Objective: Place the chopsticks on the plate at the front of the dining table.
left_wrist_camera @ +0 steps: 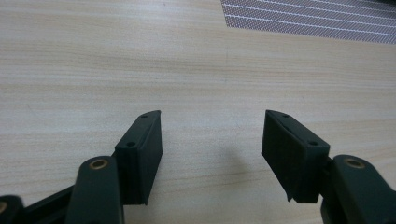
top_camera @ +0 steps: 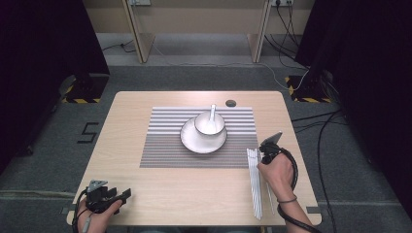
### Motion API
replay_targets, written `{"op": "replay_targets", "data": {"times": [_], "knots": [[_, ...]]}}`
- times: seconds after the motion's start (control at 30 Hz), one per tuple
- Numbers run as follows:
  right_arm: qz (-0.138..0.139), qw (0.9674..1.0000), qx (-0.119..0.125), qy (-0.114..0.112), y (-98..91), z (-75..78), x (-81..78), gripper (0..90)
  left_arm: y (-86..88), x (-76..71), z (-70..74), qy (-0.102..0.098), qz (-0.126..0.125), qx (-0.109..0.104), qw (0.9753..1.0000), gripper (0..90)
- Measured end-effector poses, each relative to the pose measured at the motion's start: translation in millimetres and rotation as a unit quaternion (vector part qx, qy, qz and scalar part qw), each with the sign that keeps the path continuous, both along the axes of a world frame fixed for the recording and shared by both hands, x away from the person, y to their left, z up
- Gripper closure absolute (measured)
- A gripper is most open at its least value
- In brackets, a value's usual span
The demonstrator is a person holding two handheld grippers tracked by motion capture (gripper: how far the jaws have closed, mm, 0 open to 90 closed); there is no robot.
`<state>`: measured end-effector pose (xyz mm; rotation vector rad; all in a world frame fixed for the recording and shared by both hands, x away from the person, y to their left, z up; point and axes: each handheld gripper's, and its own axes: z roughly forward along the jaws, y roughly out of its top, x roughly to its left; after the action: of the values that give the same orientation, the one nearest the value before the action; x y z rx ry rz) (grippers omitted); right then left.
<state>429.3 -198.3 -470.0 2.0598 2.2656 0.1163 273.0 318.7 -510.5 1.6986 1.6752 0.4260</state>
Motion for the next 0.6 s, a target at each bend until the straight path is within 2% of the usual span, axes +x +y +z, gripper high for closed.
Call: {"op": "replay_targets", "data": {"times": [0.2, 0.33, 0.6], "knots": [[0.001, 1.0, -0.001, -0.002, 0.9, 0.1, -0.8, 85.0, -0.9, -0.3, 0.2, -0.001, -0.002, 0.0, 1.0, 38.2], [-0.002, 1.0, 0.009, -0.003, -2.1, 0.0, -0.5, 85.1, -0.6, -0.2, 0.0, -0.001, -0.001, 0.0, 1.0, 38.3], [0.0, 0.9999, 0.013, 0.002, -3.3, 0.3, 0.1, 85.2, -0.7, -0.3, 0.2, -0.001, -0.001, 0.0, 1.0, 38.3]]}}
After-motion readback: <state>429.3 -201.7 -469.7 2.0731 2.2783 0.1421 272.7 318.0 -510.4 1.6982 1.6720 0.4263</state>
